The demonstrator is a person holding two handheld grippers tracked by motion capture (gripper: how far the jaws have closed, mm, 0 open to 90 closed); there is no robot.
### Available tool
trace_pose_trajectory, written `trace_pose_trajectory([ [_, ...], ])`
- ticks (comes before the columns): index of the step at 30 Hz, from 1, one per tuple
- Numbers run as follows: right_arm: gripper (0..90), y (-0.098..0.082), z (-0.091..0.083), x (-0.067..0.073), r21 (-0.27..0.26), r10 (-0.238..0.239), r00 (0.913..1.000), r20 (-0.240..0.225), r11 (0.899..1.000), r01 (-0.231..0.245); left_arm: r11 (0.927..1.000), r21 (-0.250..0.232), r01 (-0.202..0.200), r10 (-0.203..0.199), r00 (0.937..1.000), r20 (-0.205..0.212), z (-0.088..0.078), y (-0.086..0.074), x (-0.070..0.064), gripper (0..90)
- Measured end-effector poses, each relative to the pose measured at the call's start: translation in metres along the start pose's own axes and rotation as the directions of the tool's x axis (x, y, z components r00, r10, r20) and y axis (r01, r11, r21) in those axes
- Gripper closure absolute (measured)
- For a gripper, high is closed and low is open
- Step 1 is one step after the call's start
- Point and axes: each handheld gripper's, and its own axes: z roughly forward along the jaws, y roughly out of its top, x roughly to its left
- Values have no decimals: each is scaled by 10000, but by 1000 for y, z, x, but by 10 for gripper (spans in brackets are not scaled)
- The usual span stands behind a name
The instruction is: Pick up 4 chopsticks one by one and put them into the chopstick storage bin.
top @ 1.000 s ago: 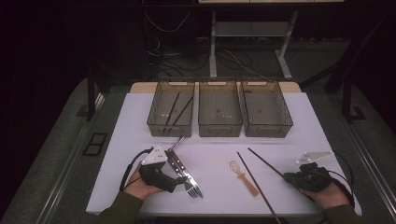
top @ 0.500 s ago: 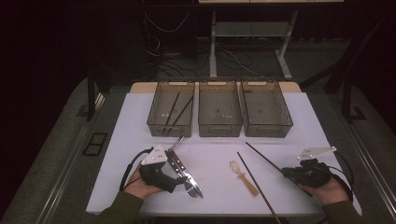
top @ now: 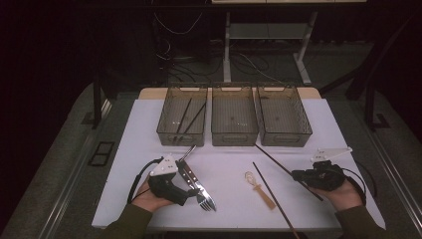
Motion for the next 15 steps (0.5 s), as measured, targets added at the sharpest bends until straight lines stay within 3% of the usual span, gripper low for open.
trace_pose_trajectory([
  [15,854,28,6,9,-561,-332,9988,-359,9979,312,10000,71,-12,13,9997,-243,1,0,-1,0],
])
